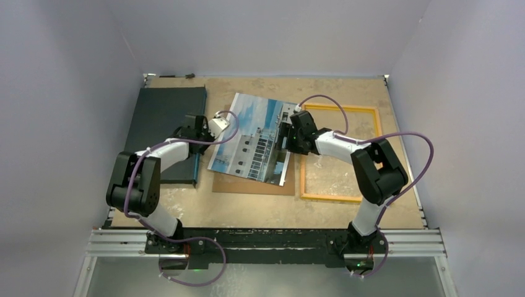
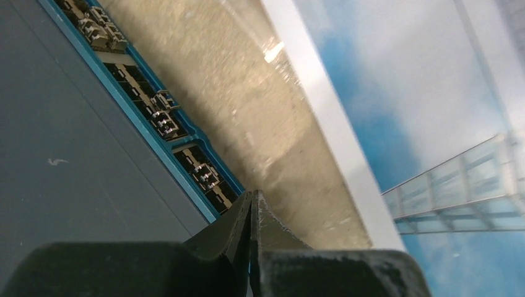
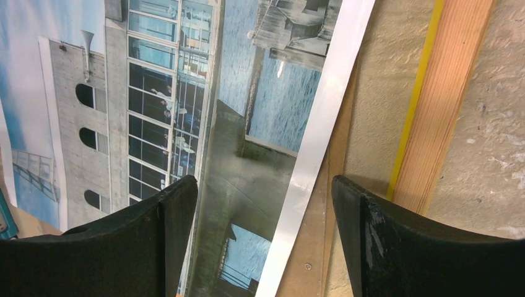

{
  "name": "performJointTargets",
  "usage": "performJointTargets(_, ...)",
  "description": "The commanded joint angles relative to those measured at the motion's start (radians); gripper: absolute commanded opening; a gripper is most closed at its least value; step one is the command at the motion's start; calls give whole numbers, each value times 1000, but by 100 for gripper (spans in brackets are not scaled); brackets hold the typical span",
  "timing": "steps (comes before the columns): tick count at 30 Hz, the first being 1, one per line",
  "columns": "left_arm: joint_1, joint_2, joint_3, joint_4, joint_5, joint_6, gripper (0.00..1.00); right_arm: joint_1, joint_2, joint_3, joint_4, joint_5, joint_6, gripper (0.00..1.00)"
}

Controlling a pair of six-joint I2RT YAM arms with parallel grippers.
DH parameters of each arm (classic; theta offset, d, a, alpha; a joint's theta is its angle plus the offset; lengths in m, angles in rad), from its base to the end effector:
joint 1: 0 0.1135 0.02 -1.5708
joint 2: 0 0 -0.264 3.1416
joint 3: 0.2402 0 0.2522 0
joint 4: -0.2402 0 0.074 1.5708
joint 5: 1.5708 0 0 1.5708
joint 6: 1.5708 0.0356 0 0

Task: Put the photo into the frame

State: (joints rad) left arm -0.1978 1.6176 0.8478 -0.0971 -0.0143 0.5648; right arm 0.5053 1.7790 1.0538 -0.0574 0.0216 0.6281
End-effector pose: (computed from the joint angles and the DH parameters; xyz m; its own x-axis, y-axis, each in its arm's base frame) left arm 0.3148 -0.0626 0.1663 -0.5311 0.6523 -0.5408 0.5584 0.7495 0.3556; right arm 0.3289 0.1810 0.1769 -0.7757 0.2422 -0.5827 -0.0182 0.9144 0.4043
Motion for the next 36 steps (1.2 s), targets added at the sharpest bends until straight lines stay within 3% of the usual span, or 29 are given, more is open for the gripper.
performJointTargets(1,151,24,-79,-144,-320,116,0,-17,-10,-33,-6,-5,-7,83)
performJointTargets(8,193,-9,-13,-237,-187,52,0,-27,-9,-20,2,-18,-5,83)
performJointTargets(16,36,-21,98,-343,47,-153,13,-59,0,26,-15,-10,-13,83)
performJointTargets(26,-3,199,181,-238,-6,-230,14,-60,101,46,76,-71,4,83)
performJointTargets(36,-4,221,174,-237,52,-242,12,-6,87,112,66,-154,9,86)
